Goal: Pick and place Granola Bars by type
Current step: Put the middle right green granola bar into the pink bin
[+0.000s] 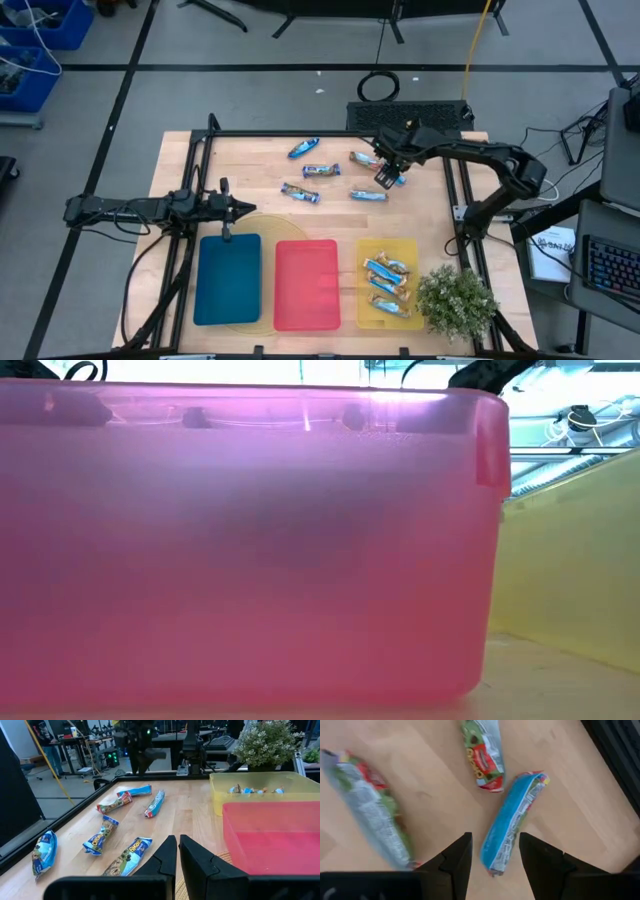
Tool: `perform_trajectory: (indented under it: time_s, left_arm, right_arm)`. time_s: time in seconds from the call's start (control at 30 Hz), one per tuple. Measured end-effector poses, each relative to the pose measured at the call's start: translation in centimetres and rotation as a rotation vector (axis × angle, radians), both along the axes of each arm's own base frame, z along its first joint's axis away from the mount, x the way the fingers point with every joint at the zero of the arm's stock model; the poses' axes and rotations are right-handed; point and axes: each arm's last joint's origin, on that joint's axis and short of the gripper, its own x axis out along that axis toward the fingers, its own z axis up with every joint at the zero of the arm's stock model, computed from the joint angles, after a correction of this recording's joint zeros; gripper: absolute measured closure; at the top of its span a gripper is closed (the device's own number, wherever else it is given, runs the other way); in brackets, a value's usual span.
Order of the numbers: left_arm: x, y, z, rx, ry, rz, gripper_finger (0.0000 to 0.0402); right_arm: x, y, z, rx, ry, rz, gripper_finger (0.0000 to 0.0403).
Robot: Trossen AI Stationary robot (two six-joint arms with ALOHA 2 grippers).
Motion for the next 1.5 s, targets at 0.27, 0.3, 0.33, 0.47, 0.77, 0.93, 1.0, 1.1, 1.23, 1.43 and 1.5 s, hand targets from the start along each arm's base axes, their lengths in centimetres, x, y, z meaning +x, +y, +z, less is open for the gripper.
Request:
perform_trajectory:
  time_s: [0.27,0.3,0.33,0.47,0.77,0.93,1.0,1.1,1.23,1.43,1.5]
  left_arm:
    - [0.0,0.0,0.0,0.0,0.001,0.0,0.0371]
    - [0.0,0.0,0.0,0.0,0.0,0.001,0.0371]
    - [0.0,0.0,0.0,0.0,0.0,0.0,0.0371]
    - [0.0,0.0,0.0,0.0,0.001,0.0,0.0371]
    - [0.0,0.0,0.0,0.0,0.0,0.0,0.0371]
    - [0.0,0.0,0.0,0.0,0.0,0.0,0.0371]
    - [0.0,0.0,0.0,0.0,0.0,0.0,0.0371]
    - [0.0,0.0,0.0,0.0,0.0,0.0,0.0371]
    - [0.0,0.0,0.0,0.0,0.0,0.0,0.0371]
    - [0.0,0.0,0.0,0.0,0.0,0.0,0.0371]
    - [0.0,0.0,0.0,0.0,0.0,0.0,0.0371]
  right_arm:
    - [-0.1,-0.9,-1.2,0.023,0.033,-0.039,0.0228]
    - [-0.3,-1.0,-1.4,0.023,0.029,-0.049,0.0227]
    - [-0.5,-1.1,-1.6,0.023,0.023,-0.063,0.0227]
    - [-1.7,-1.3,-3.2,0.051,0.059,-0.111,0.0228]
    - [-2.7,-1.0,-5.4,0.166,-0.002,-0.142,0.0228]
    - [-3.0,-0.7,-6.1,0.171,-0.003,-0.143,0.0236]
    - [-3.1,-0.7,-6.3,0.174,0.001,-0.153,0.0242]
    - [-3.3,-0.5,-6.6,0.18,0.007,-0.166,0.0266]
    - [-3.5,-0.3,-6.9,0.18,0.012,-0.16,0.0332]
    - [-3.7,0.2,-6.5,0.134,0.031,-0.132,0.0397]
    - [-3.9,0.6,-5.7,0.109,0.028,-0.126,0.04]
